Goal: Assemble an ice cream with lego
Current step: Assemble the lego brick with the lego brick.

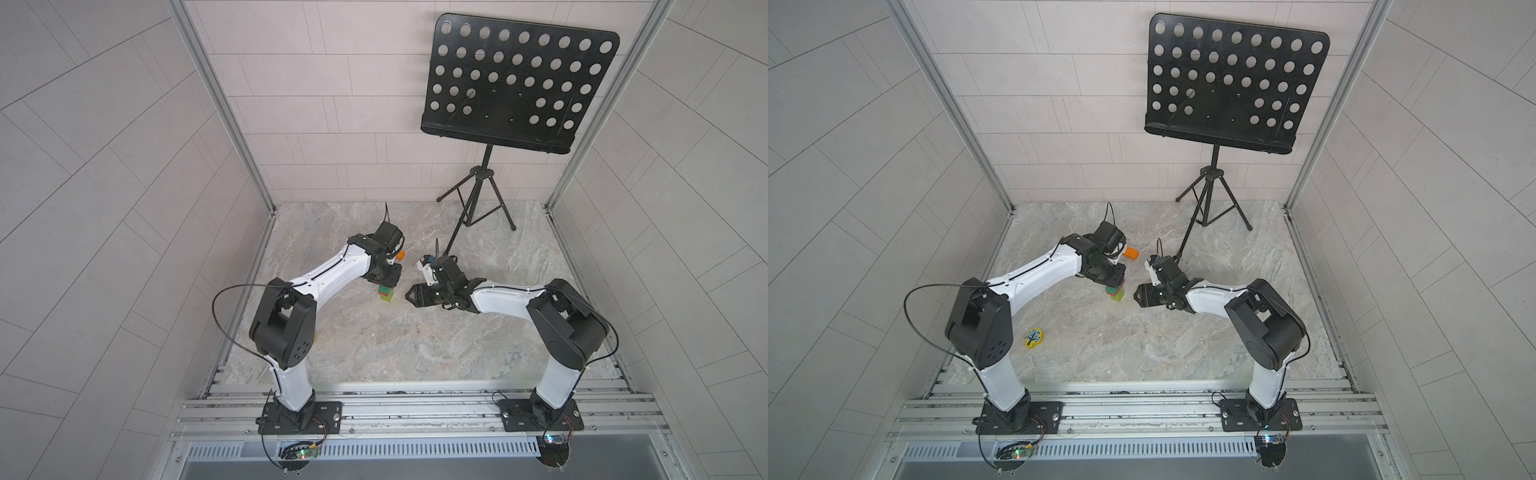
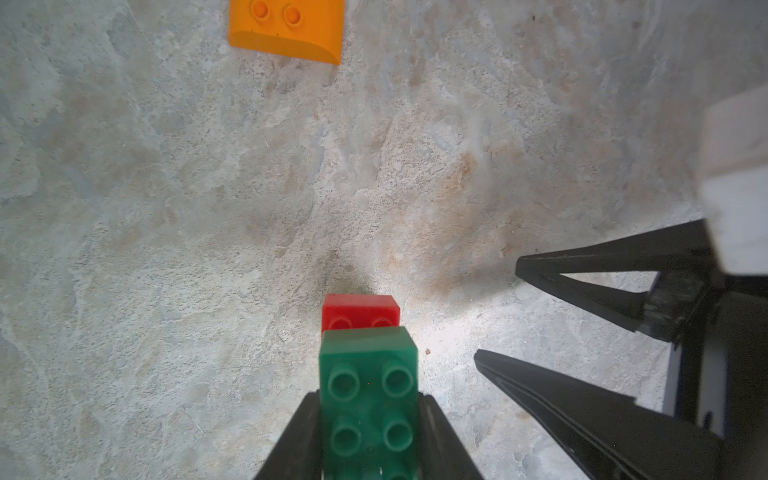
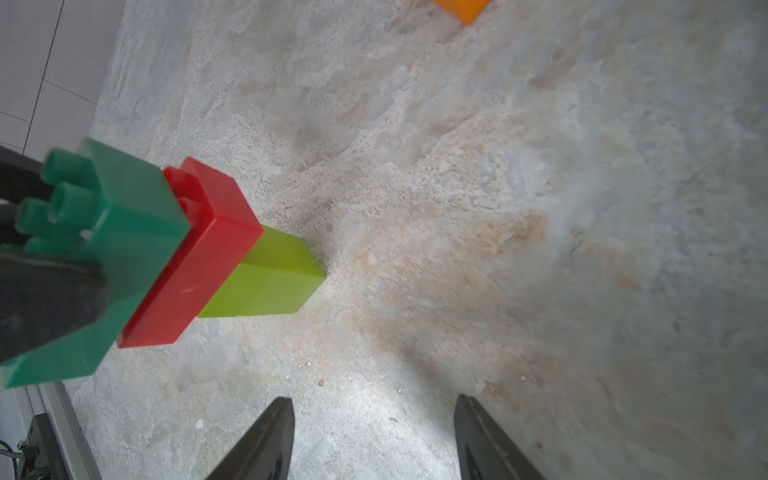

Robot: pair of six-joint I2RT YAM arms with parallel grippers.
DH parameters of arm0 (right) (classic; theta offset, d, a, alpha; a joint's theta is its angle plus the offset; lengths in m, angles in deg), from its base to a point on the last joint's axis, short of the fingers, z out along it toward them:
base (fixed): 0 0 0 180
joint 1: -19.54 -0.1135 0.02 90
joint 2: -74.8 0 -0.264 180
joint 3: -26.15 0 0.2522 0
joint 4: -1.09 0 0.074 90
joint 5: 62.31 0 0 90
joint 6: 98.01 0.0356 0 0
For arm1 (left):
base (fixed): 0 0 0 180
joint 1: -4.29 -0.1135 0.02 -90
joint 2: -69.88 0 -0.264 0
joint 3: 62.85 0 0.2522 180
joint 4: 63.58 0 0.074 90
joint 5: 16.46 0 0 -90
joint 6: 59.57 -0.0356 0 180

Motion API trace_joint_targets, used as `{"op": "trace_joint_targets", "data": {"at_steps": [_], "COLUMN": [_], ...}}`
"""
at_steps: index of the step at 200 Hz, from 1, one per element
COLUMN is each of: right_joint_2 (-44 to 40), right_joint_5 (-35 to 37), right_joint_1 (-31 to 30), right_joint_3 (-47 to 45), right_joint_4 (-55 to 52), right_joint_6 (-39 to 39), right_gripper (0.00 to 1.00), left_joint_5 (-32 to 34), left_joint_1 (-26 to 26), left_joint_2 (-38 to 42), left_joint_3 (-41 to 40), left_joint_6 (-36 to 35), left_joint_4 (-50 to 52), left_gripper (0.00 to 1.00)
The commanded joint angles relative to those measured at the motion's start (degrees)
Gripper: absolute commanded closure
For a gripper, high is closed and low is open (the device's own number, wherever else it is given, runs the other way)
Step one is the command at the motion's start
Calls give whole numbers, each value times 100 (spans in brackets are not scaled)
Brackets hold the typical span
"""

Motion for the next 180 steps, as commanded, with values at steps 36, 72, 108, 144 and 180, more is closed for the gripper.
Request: {"op": "trace_joint_targets", "data": {"at_steps": [36, 72, 108, 144, 180], "right_joint_2": [94, 148, 148, 165, 173], "right_joint_5": [7, -47, -77, -104, -123], "right_joint_1": [-79, -114, -133, -158, -158], "right_joint_3": [137, 189, 216, 242, 260], "right_joint_4": [-205, -252, -270, -287, -316], "right_joint_6": [-139, -177, -204, -230, -242], "right_gripper": [34, 34, 34, 34, 34], "left_joint_5": [8, -44, -56, -286, -248], "left_joint_1": [31, 18, -16, -34, -77], "left_joint_2": [223, 183, 232, 270, 249], "left_joint_3": [-127, -76, -100, -82, -82], "left_joint_6": [-189, -481, -584, -690, -657], "left_joint_4": [55, 101, 70, 3, 43], "left_gripper": [100, 100, 100, 100, 100]}}
